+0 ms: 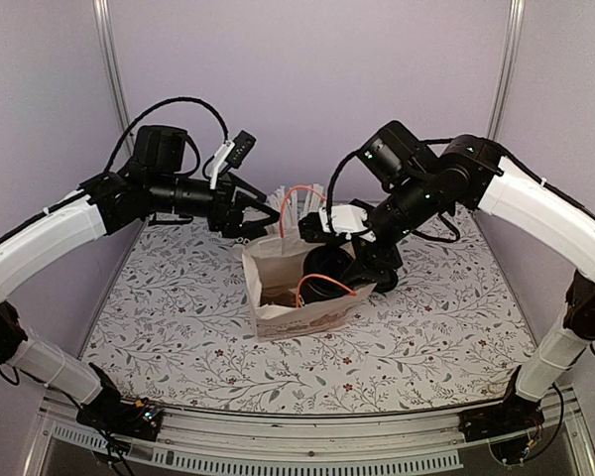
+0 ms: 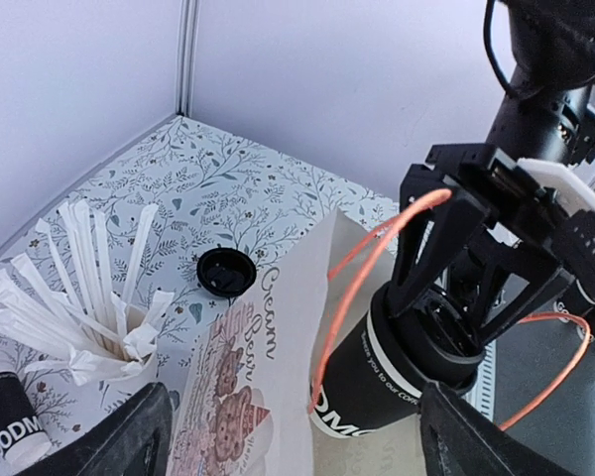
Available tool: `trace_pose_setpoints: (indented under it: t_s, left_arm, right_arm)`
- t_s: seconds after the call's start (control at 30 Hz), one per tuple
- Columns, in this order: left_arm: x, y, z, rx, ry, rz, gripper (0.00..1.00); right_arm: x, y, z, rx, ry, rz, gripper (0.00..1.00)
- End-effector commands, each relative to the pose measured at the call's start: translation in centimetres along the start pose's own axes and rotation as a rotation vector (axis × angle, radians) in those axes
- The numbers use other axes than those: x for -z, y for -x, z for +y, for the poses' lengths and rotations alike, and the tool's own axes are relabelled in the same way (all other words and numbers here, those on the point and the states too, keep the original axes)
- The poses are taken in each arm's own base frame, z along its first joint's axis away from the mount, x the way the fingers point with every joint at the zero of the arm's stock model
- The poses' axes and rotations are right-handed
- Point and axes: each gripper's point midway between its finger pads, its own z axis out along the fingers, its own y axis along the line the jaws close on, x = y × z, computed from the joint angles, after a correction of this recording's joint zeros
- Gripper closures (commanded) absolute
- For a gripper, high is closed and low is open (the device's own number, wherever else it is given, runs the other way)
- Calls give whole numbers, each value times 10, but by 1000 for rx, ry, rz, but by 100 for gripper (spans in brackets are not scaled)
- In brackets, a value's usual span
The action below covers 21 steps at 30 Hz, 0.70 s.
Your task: Pack the takeout coffee
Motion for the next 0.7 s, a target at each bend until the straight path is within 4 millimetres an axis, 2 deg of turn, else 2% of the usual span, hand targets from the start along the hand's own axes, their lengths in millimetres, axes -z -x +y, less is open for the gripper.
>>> trace_pose_setpoints:
  t_s: [0.0, 0.07, 0.17, 0.23, 0.3, 0.47, 0.67]
  left_arm:
    - [3, 2, 0, -13, 20, -49, 11]
    - [3, -7, 17, 11, 84, -44, 9]
    - [1, -24, 53, 88, 192, -42, 9]
    - [-4, -36, 76, 122, 255, -35, 9]
    - [-13, -51, 91, 148, 274, -13, 10]
    - [-52, -85, 98, 220, 168, 49, 15]
    - [-80, -124, 94, 260, 105, 110, 16]
  right_arm:
    - [14, -4, 22, 102, -14, 36, 63]
    - [16, -5, 26, 138, -40, 46, 62]
    - [18, -9, 28, 196, -87, 62, 62]
    - [18, -11, 26, 228, -126, 62, 62]
    - [17, -13, 24, 247, -153, 65, 62]
    - [19, -7, 8, 268, -247, 49, 63]
    - [14, -3, 3, 257, -264, 39, 63]
